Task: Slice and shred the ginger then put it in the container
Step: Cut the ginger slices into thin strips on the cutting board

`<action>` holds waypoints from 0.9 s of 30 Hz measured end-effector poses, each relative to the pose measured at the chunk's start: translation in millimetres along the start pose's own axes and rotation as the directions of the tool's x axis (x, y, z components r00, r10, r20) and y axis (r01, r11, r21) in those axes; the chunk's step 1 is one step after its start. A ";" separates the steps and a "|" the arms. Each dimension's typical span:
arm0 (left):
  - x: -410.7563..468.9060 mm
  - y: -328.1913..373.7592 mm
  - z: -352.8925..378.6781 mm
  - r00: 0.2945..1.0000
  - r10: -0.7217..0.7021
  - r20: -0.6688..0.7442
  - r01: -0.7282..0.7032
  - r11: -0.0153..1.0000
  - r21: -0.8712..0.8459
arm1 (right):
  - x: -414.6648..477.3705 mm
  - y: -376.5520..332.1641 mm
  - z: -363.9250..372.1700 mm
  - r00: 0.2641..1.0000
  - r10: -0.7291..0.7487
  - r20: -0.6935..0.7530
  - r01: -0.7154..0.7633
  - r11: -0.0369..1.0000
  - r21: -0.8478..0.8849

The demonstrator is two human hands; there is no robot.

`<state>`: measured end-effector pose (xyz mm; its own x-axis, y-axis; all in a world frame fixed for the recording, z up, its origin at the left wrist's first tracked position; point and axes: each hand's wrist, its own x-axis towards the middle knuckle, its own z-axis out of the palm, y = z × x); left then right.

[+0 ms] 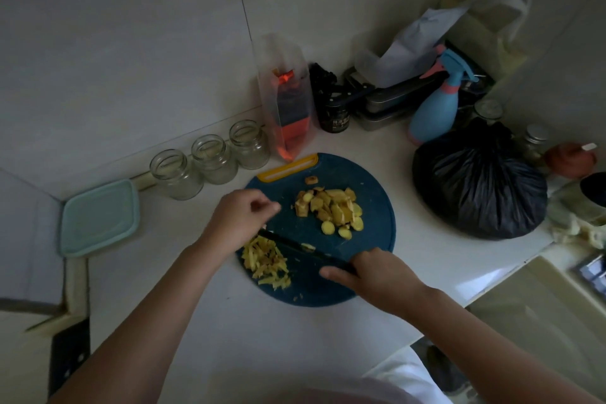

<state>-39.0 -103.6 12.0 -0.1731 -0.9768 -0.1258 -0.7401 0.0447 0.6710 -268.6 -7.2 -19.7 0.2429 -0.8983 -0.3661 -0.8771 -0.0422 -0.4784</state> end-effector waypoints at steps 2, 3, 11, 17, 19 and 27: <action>-7.0 9.3 7.1 0.966 0.043 0.255 -0.047 0.999 0.010 | 3.6 -2.6 -0.7 0.997 -0.074 0.018 0.075 0.992 -0.098; -9.8 10.1 12.1 0.939 0.056 0.338 -0.071 0.997 0.034 | 4.6 -4.9 -1.7 0.993 -0.112 0.026 0.114 0.984 -0.139; -7.7 -11.4 14.6 0.883 0.030 0.468 -0.127 0.976 0.177 | 1.8 -10.3 -9.1 0.977 -0.210 0.033 0.212 0.959 -0.185; 14.4 -23.6 -1.0 0.986 -0.013 0.165 -0.004 0.995 0.102 | -9.8 10.9 -18.8 0.999 -0.050 -0.006 0.050 0.992 0.118; 21.2 -22.9 3.2 0.994 -0.012 0.113 0.000 0.995 0.102 | -10.4 18.1 -23.7 0.993 0.107 -0.056 -0.093 0.972 0.214; 41.3 -5.8 56.6 0.987 -0.099 0.127 0.091 0.993 0.071 | 26.1 58.2 -30.1 0.822 0.565 -0.074 -0.389 0.652 0.651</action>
<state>-78.7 -132.4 -38.4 -0.1797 -0.9420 -0.2834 -0.7968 -0.0295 0.6035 -325.8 -46.2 -33.1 -0.3264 -0.7945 -0.5121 -0.3963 0.6069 -0.6890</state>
